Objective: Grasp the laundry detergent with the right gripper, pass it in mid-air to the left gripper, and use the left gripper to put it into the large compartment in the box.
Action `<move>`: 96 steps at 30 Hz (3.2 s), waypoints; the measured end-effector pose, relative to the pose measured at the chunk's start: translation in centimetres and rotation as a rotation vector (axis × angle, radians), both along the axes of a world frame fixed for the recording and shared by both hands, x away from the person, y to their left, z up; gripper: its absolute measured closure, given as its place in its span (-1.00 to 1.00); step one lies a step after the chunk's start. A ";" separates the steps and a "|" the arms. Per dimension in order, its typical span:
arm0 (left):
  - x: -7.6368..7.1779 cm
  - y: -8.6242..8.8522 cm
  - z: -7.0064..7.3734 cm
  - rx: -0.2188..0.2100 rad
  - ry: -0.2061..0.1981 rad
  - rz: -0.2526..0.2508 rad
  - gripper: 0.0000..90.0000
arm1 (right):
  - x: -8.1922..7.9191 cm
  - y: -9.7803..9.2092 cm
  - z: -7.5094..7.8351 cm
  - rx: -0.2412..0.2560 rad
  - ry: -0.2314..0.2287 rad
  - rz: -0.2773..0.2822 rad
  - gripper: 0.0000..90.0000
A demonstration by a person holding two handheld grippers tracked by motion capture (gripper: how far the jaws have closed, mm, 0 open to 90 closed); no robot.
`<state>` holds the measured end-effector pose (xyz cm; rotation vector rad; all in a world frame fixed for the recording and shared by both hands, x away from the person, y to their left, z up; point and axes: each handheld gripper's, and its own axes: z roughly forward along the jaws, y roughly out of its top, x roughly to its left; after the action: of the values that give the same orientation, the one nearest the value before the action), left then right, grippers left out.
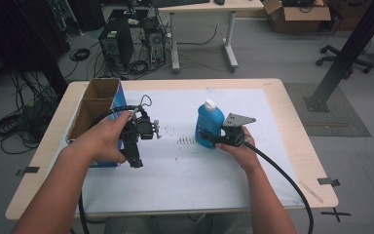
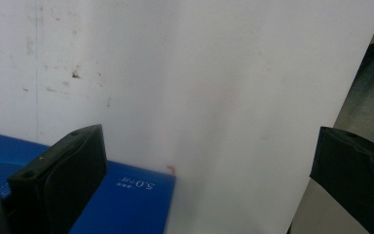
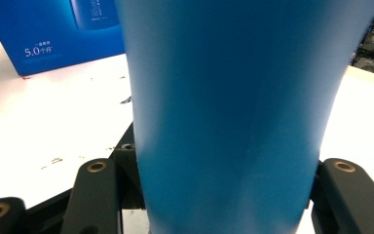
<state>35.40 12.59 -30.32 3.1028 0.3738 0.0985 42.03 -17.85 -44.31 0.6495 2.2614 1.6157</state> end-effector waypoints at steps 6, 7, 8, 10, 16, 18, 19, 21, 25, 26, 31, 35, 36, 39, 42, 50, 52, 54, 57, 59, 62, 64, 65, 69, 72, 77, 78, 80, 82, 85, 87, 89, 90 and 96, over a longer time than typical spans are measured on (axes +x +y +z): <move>-0.1 0.3 0.1 -0.002 -0.008 -0.002 -1.00 | -0.1 0.0 0.0 -0.005 -0.006 -0.004 -0.01; -0.1 0.3 0.1 -0.002 -0.008 -0.001 -1.00 | -0.1 0.0 0.0 -0.005 -0.006 -0.002 -0.01; -0.1 0.3 0.1 -0.003 -0.008 0.001 -1.00 | -0.1 0.0 0.1 -0.004 -0.004 -0.001 -0.01; 0.0 0.4 0.2 -0.002 -0.005 -0.001 -1.00 | -0.1 0.0 0.2 0.002 0.001 0.005 0.00; 0.2 0.4 0.4 -0.009 0.001 0.004 -1.00 | -0.3 -0.7 1.6 0.019 -0.019 0.015 0.00; 0.2 0.3 0.6 -0.013 -0.002 0.000 -1.00 | -0.3 -1.2 2.4 0.014 -0.024 0.019 0.00; 0.2 0.3 0.7 -0.012 -0.005 -0.003 -1.00 | -0.4 -1.5 2.9 0.015 -0.029 0.023 -0.01; 0.2 0.1 1.0 -0.015 -0.004 -0.006 -1.00 | -0.5 -2.0 3.6 0.014 -0.037 0.029 -0.01; 0.3 -0.1 1.4 -0.014 -0.009 -0.013 -1.00 | -0.7 -2.6 4.6 0.011 -0.053 0.038 -0.01; 0.3 -0.2 1.5 -0.016 -0.008 -0.013 -1.00 | -0.7 -2.7 4.9 0.010 -0.055 0.045 -0.01; 0.4 -0.6 2.3 -0.019 -0.004 -0.029 -1.00 | -1.0 -3.1 6.4 -0.010 -0.059 0.087 -0.01; 0.4 -0.9 2.9 -0.032 0.000 -0.040 -1.00 | -1.4 -3.2 7.8 0.006 -0.059 0.149 -0.01; 0.3 -0.9 3.1 -0.037 0.003 -0.041 -1.00 | -1.5 -3.2 8.1 0.005 -0.057 0.168 -0.01; 0.3 -1.0 3.6 -0.041 0.012 -0.049 -1.00 | -1.9 -3.0 9.0 -0.002 -0.057 0.218 -0.01; 0.3 -1.1 4.0 -0.047 0.014 -0.054 -1.00 | -2.3 -2.7 9.8 -0.018 -0.063 0.261 -0.01; -0.1 -1.7 5.1 -0.084 0.042 -0.079 -1.00 | -3.7 -1.1 11.0 -0.037 -0.072 0.378 -0.01; -0.1 -1.8 5.3 -0.089 0.047 -0.081 -1.00 | -4.1 -0.7 11.1 -0.053 -0.074 0.403 -0.01; -0.2 -1.9 5.5 -0.092 0.052 -0.083 -1.00 | -4.3 -0.4 11.0 -0.066 -0.074 0.420 -0.01; -0.3 -2.0 5.7 -0.091 0.057 -0.087 -1.00 | -4.6 0.1 10.8 -0.081 -0.072 0.448 -0.01; -0.3 -2.1 5.9 -0.088 0.060 -0.089 -1.00 | -4.8 0.4 10.7 -0.087 -0.070 0.456 -0.01; -0.4 -2.3 6.2 -0.087 0.064 -0.093 -1.00 | -5.0 0.8 10.4 -0.090 -0.070 0.472 -0.01; -0.4 -2.4 6.3 -0.086 0.064 -0.095 -1.00 | -5.2 1.1 10.2 -0.089 -0.067 0.485 -0.01; -0.4 -2.5 6.4 -0.090 0.063 -0.099 -1.00 | -5.2 1.2 10.1 -0.091 -0.067 0.488 -0.01; -0.4 -2.8 6.8 -0.101 0.057 -0.106 -1.00 | -5.5 1.7 9.8 -0.090 -0.062 0.504 -0.01; -0.4 -3.0 7.0 -0.098 0.060 -0.108 -1.00 | -5.7 2.0 9.6 -0.090 -0.060 0.512 -0.01; -0.4 -3.3 7.2 -0.105 0.061 -0.117 -1.00 | -5.8 2.3 9.1 -0.095 -0.060 0.520 -0.01; -0.3 -3.3 7.3 -0.105 0.063 -0.119 -1.00 | -5.8 2.4 9.1 -0.095 -0.060 0.522 -0.01; -0.3 -3.5 7.4 -0.105 0.062 -0.122 -1.00 | -5.9 2.5 8.9 -0.091 -0.059 0.526 -0.01; -0.4 -3.7 7.4 -0.109 0.060 -0.124 -1.00 | -5.9 2.6 8.7 -0.091 -0.054 0.530 -0.01; -0.4 -4.0 7.5 -0.107 0.064 -0.130 -1.00 | -5.9 3.0 8.5 -0.088 -0.054 0.539 -0.01; -0.4 -4.1 7.6 -0.109 0.062 -0.136 -1.00 | -5.9 3.2 8.4 -0.084 -0.053 0.543 -0.01; -0.4 -4.3 7.6 -0.111 0.063 -0.137 -1.00 | -5.9 3.4 8.1 -0.078 -0.052 0.546 -0.01; -0.4 -4.4 7.6 -0.110 0.058 -0.142 -1.00 | -5.9 3.5 8.1 -0.079 -0.049 0.549 -0.01; -0.4 -4.7 7.4 -0.104 0.061 -0.145 -1.00 | -5.9 4.4 7.3 -0.065 -0.042 0.564 -0.01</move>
<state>35.00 7.84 -22.93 3.0223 0.1480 -0.0165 36.08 -13.47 -37.02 -0.0572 2.5994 1.7448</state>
